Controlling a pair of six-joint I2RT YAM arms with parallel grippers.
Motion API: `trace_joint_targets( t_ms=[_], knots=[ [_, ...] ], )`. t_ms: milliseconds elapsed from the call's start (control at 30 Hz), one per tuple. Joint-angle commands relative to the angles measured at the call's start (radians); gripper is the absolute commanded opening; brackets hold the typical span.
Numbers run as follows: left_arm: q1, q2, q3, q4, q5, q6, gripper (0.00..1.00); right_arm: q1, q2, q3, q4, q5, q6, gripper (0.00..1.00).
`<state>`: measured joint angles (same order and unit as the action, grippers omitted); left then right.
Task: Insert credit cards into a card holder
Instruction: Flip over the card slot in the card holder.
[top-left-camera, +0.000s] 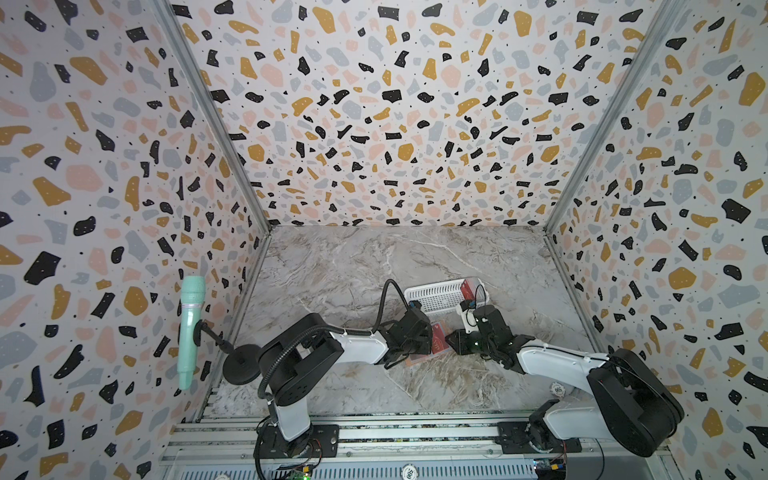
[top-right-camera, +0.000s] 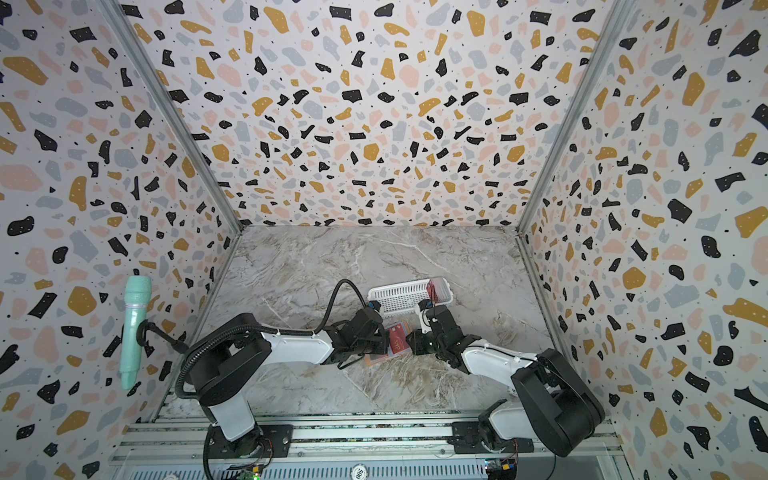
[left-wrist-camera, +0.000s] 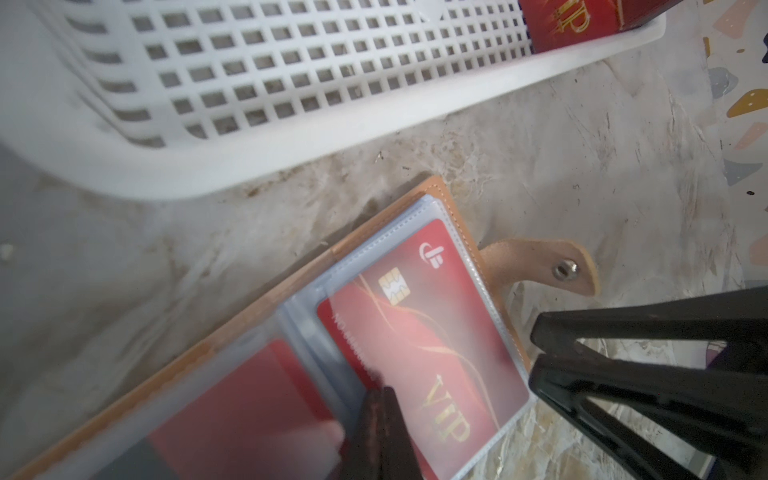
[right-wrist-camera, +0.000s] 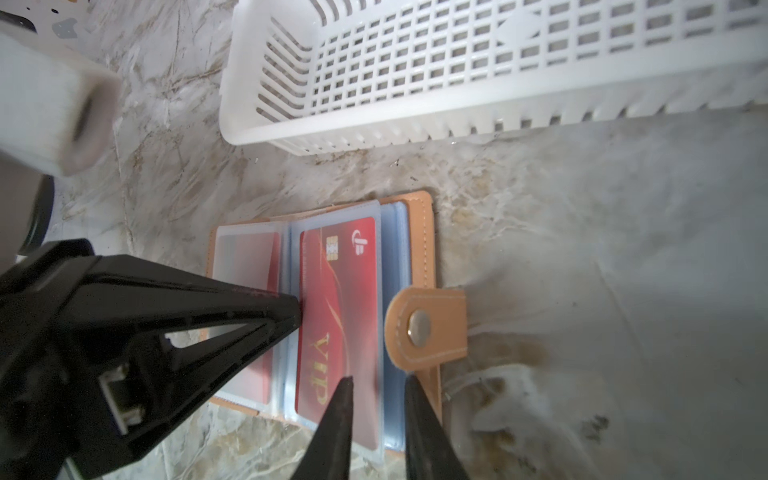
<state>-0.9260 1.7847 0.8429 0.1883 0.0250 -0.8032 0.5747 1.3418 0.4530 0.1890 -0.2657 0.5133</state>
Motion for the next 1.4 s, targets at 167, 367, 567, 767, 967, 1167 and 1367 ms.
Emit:
trace_joint_targets(
  t_ms=[167, 367, 567, 767, 967, 1167, 1367],
  knots=[
    [-0.004, 0.030, -0.007, -0.013, 0.000, 0.010, 0.05, -0.002, 0.036, 0.041, 0.025, -0.049, -0.013, 0.26],
    [-0.004, 0.028, -0.019, -0.006, -0.003, 0.005, 0.02, -0.001, 0.055, 0.048, 0.011, -0.025, -0.005, 0.27],
    [-0.004, 0.030, -0.028, -0.006, -0.003, 0.002, 0.00, 0.009, 0.065, 0.052, 0.017, -0.037, -0.010, 0.27],
    [-0.004, 0.027, -0.037, 0.025, 0.005, -0.008, 0.00, 0.024, 0.041, 0.052, 0.025, -0.037, -0.013, 0.25],
    [-0.004, 0.017, -0.048, 0.056, 0.018, -0.022, 0.00, 0.032, 0.006, 0.040, 0.027, -0.037, -0.010, 0.23],
    [-0.001, 0.000, -0.051, 0.105, 0.030, -0.041, 0.00, 0.039, -0.042, 0.021, 0.038, -0.055, 0.010, 0.21],
    [0.011, -0.051, -0.050, 0.118, 0.040, -0.048, 0.07, 0.055, -0.035, 0.033, 0.015, -0.024, 0.025, 0.21]
  ],
)
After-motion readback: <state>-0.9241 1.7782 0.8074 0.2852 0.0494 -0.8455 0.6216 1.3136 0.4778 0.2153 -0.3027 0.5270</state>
